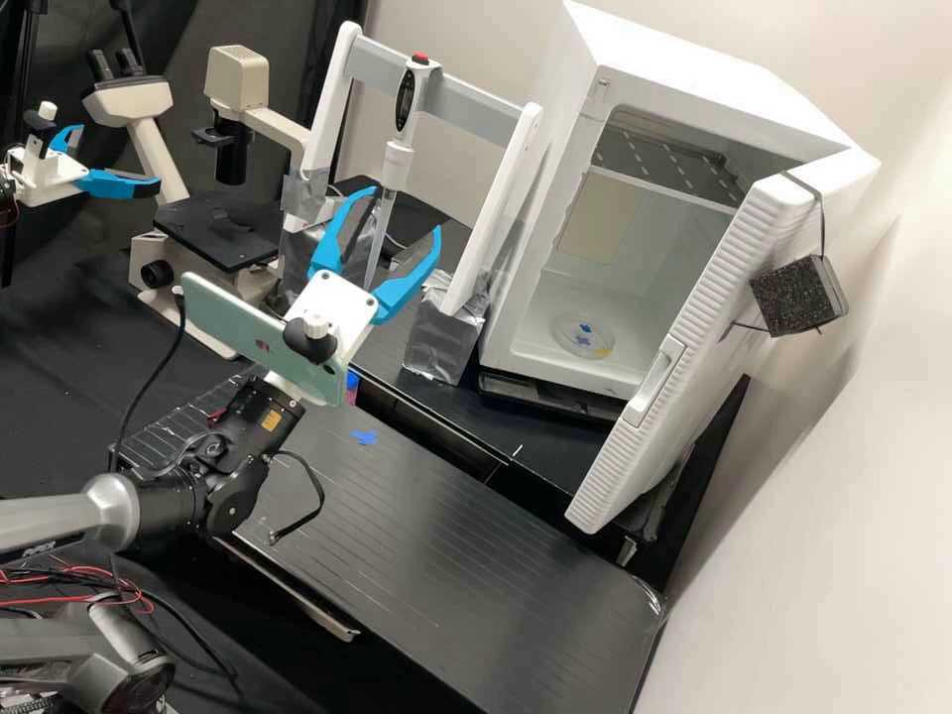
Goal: Open the door
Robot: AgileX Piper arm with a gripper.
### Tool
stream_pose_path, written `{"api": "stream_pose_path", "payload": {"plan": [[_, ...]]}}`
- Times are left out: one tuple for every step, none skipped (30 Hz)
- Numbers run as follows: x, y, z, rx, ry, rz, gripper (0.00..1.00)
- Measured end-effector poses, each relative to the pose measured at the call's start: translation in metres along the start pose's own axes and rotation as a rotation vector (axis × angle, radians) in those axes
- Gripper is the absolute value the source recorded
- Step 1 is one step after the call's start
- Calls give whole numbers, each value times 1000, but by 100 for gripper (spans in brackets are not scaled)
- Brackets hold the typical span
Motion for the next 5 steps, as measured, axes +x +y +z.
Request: {"api": "stream_pose_path", "payload": {"plan": [[0, -3, 1, 3, 1, -6, 100], [0, -7, 1, 7, 5, -18, 100], [-1, -10, 2, -1, 3, -26, 100], [-1, -14, 2, -6, 0, -36, 100], [-1, -16, 2, -10, -1, -40, 100]]}}
